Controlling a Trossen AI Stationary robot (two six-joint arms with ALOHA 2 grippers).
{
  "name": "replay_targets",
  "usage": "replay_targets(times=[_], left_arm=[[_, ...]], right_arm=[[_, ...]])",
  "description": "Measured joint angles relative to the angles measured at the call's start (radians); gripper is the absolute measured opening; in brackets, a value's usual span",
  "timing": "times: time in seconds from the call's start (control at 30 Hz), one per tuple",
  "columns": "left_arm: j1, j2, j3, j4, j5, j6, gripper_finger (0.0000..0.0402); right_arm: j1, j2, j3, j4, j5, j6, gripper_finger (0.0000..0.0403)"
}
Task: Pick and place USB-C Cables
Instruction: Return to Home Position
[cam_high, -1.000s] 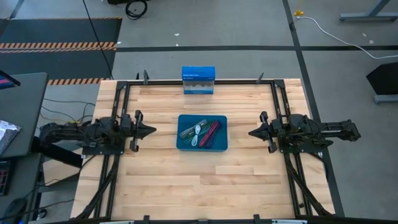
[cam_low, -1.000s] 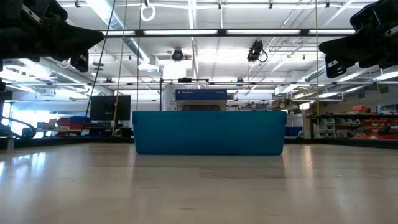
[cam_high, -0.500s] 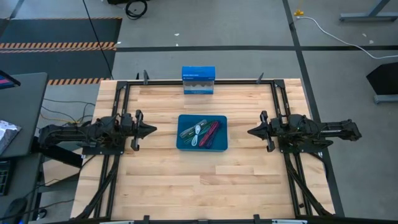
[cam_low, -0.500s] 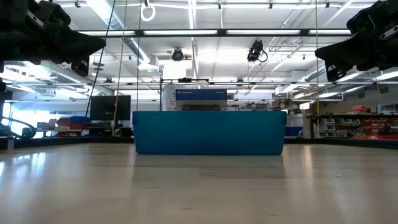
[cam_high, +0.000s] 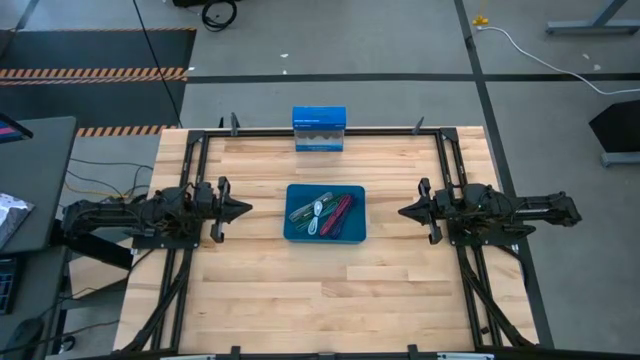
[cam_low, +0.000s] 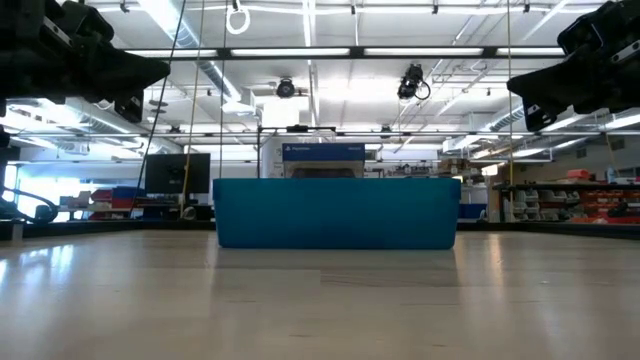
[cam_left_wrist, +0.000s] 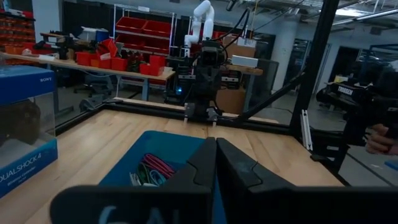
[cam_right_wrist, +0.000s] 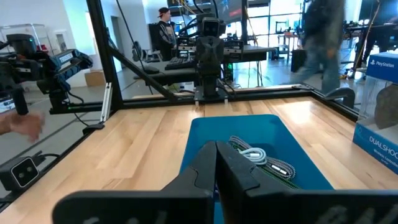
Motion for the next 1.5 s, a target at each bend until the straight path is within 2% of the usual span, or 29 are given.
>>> replay_targets(times=[1.5], left_arm=[[0.000,0.000,0.000,0.000,0.000,0.000,0.0025]], right_arm=[[0.000,0.000,0.000,0.000,0.000,0.000,0.0013]])
